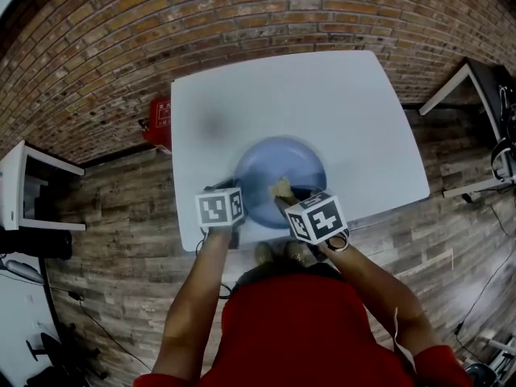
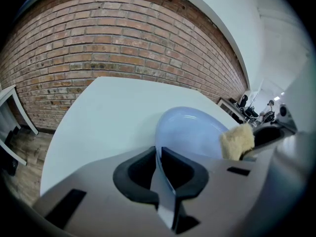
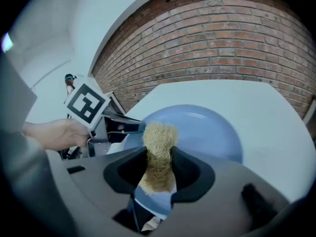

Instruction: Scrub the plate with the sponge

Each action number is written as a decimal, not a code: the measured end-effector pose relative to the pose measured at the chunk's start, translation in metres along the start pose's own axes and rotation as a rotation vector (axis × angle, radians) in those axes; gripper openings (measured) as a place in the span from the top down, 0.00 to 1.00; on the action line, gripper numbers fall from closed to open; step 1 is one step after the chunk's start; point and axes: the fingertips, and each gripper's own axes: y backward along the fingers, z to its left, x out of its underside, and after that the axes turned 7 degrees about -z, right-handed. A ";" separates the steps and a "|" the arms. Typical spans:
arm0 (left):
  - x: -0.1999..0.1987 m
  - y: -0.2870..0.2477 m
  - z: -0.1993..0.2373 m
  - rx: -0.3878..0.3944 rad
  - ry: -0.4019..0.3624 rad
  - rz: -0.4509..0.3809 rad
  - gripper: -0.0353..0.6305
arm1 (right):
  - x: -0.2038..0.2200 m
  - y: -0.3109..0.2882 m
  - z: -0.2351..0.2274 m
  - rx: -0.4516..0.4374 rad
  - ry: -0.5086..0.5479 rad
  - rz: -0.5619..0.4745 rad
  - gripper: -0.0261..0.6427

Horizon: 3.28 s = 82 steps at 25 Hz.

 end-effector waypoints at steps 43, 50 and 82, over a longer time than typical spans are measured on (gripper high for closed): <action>-0.039 0.039 -0.015 0.045 -0.107 -0.239 0.71 | -0.021 0.028 -0.035 0.064 -0.029 -0.101 0.73; -0.104 0.084 -0.061 0.136 -0.202 -0.514 0.78 | -0.083 0.048 -0.014 0.016 0.090 -0.341 0.73; -0.157 0.169 -0.130 0.273 -0.342 -0.854 0.93 | -0.158 0.147 0.043 -0.084 0.365 -0.843 0.73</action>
